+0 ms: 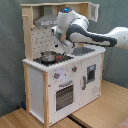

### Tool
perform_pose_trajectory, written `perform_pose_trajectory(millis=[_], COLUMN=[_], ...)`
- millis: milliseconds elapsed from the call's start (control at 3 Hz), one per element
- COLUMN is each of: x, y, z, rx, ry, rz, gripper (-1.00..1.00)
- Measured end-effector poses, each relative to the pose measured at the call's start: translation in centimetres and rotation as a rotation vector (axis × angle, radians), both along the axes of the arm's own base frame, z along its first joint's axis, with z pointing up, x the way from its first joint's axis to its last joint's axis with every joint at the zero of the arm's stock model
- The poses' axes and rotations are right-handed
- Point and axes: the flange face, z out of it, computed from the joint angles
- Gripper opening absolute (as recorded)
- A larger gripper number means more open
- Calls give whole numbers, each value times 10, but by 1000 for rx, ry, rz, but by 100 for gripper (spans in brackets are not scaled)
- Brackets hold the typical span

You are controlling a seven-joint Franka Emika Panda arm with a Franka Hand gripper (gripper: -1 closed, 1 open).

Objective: Play with the kitchen

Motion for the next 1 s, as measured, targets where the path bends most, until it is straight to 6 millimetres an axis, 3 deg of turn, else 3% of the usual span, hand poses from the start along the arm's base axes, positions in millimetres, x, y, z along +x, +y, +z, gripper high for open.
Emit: perform_pose_trajectory(millis=[1000], x=[-62], y=[17], z=[5], rx=[-231], ry=[-116], rz=[-34], gripper=[100])
